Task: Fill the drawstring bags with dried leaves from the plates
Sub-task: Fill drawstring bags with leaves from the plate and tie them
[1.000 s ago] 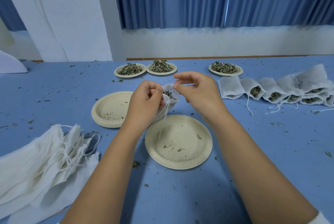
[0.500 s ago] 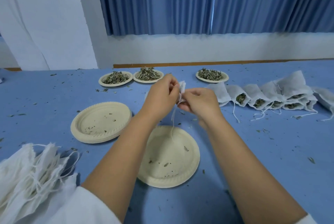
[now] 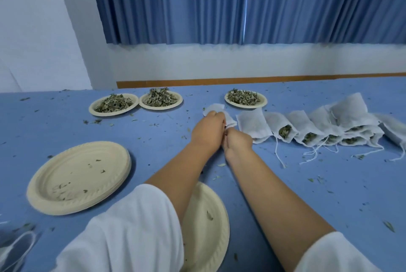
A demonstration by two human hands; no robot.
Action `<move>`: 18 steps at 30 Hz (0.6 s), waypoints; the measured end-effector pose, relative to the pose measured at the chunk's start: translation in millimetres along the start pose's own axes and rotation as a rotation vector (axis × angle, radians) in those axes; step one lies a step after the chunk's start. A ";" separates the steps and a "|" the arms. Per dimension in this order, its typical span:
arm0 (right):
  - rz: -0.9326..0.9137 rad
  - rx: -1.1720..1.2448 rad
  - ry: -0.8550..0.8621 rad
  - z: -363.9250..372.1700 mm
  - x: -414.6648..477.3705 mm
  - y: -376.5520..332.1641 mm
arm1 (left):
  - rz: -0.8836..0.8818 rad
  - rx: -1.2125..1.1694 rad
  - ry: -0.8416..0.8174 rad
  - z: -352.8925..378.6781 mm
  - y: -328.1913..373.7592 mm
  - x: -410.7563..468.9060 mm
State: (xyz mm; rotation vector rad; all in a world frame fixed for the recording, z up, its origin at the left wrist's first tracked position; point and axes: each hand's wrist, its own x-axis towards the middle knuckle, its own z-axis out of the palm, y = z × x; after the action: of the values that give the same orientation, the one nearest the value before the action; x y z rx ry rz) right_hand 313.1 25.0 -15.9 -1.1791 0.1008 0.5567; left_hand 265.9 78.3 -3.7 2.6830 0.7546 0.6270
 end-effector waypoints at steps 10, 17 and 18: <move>-0.048 -0.557 -0.281 -32.3 -16.5 -15.1 | -0.043 0.005 -0.113 -15.5 -14.1 -14.6; -0.209 -1.241 -0.782 -37.8 -72.7 -17.0 | -0.124 0.077 -0.208 -57.5 -32.7 -73.0; -0.221 -1.309 -0.838 -37.3 -78.1 -15.2 | -0.141 0.073 -0.198 -63.9 -34.8 -83.9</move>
State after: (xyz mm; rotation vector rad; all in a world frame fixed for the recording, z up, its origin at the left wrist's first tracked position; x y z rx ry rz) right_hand 260.6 -40.5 10.3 -2.0430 -1.2683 0.9082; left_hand 156.1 70.6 10.7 2.6764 0.9166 0.2991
